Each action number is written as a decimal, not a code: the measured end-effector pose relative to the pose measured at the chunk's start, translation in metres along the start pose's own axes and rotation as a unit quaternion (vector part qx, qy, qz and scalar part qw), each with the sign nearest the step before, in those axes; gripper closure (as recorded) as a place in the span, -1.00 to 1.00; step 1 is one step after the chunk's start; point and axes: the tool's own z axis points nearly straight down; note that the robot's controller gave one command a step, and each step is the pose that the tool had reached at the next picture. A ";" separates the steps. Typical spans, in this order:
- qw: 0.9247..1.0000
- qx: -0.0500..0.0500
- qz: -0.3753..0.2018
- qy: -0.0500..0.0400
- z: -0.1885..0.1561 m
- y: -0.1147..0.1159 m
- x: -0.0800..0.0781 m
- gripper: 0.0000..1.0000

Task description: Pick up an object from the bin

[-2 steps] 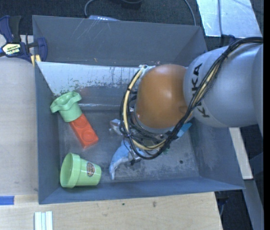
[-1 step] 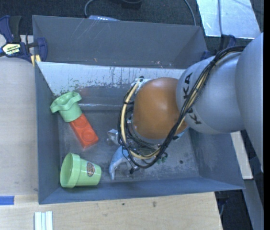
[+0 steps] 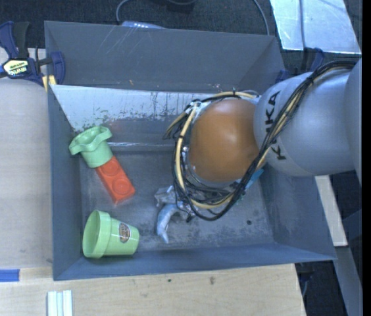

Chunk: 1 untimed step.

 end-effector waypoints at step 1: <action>1.000 0.000 0.000 0.000 0.000 0.000 0.000 1.00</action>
Offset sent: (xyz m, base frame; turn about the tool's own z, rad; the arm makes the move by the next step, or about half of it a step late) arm 0.0003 0.0073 0.0753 -0.0071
